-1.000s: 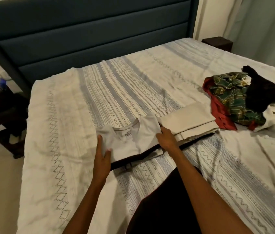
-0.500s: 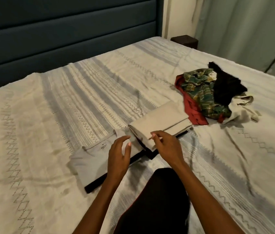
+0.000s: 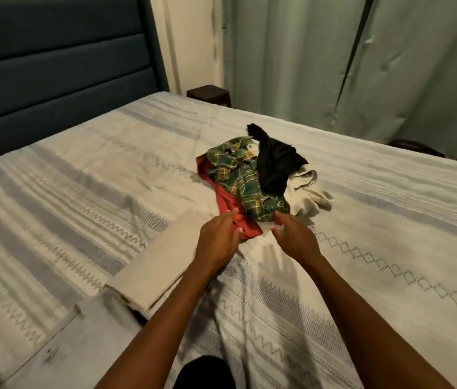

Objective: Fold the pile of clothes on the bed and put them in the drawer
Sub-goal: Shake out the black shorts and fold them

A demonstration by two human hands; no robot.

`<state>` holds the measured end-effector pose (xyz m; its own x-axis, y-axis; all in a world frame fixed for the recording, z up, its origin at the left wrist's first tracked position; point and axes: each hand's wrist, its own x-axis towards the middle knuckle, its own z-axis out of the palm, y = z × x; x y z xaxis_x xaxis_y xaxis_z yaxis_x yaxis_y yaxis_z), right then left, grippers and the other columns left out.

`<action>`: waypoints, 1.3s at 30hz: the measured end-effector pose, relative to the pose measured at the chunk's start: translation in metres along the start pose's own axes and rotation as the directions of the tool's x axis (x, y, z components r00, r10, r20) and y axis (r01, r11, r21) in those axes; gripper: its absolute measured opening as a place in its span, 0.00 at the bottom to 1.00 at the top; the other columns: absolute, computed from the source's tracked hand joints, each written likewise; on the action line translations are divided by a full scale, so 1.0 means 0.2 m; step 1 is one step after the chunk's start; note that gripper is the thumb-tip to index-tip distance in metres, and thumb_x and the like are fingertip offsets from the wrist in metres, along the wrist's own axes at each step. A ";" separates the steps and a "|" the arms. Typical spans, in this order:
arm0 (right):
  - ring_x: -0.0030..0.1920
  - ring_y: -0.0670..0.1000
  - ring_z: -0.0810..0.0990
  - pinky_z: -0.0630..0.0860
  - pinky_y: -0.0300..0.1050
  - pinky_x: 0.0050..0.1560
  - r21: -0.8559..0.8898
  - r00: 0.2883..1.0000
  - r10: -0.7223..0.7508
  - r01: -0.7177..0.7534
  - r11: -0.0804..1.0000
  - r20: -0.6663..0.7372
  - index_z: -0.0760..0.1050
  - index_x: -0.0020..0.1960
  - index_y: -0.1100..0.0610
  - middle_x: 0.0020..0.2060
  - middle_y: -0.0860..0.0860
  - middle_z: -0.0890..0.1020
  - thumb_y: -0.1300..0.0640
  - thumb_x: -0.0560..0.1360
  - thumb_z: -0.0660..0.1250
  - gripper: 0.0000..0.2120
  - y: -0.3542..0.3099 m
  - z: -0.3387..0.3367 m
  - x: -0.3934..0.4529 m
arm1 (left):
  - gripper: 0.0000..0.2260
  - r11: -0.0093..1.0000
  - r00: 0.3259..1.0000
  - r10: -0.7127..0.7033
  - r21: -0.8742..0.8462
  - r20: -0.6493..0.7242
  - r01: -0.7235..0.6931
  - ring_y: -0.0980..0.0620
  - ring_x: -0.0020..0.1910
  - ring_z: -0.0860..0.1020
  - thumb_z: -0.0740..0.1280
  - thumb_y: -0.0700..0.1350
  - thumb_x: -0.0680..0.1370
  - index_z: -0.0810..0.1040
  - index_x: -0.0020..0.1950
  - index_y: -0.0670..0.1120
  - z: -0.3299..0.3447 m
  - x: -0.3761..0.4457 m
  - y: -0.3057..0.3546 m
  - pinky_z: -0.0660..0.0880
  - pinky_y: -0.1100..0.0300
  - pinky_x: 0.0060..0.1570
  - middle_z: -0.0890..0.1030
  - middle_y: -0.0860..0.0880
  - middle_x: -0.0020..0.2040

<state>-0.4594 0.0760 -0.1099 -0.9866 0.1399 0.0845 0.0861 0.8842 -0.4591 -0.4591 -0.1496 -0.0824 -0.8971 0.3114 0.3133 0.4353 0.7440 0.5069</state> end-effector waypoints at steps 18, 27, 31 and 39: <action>0.45 0.50 0.82 0.77 0.46 0.47 -0.032 0.931 -0.329 0.337 0.941 0.158 0.83 0.55 0.47 0.47 0.47 0.86 0.52 0.79 0.68 0.08 -0.07 0.23 0.21 | 0.12 0.980 0.989 -0.145 -0.144 -0.017 0.141 0.52 0.57 0.78 0.61 0.45 0.82 0.77 0.64 0.49 0.21 0.20 0.04 0.76 0.57 0.56 0.80 0.51 0.59; 0.63 0.57 0.73 0.75 0.53 0.59 -0.027 0.988 -0.053 0.049 0.998 -0.146 0.80 0.61 0.47 0.67 0.54 0.73 0.49 0.81 0.61 0.13 -0.05 0.10 0.40 | 0.12 0.982 0.988 -0.155 -0.112 -0.013 0.152 0.50 0.56 0.78 0.61 0.42 0.82 0.77 0.64 0.45 0.17 0.24 0.03 0.74 0.58 0.54 0.80 0.47 0.60; 0.78 0.61 0.55 0.61 0.64 0.72 -0.170 0.985 0.085 -0.059 0.984 0.153 0.71 0.72 0.40 0.82 0.51 0.47 0.39 0.82 0.56 0.20 0.00 0.03 0.58 | 0.12 0.979 0.986 -0.166 -0.117 -0.004 0.164 0.51 0.58 0.78 0.60 0.44 0.82 0.77 0.65 0.47 0.18 0.30 0.05 0.74 0.57 0.56 0.80 0.49 0.61; 0.67 0.58 0.72 0.68 0.51 0.63 -0.097 0.982 0.015 -0.033 0.995 -0.187 0.72 0.73 0.53 0.66 0.55 0.77 0.57 0.82 0.60 0.20 0.04 0.05 0.64 | 0.13 0.940 0.968 -0.248 -0.230 0.049 0.252 0.53 0.59 0.77 0.60 0.45 0.83 0.76 0.66 0.50 0.19 0.31 0.03 0.76 0.54 0.57 0.79 0.52 0.62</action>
<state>-0.5864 0.0957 -0.1121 -0.9419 0.2337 0.2412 0.1320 0.9180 -0.3738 -0.5147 -0.1038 -0.0910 -0.9796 0.1460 0.1382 0.2001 0.6421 0.7401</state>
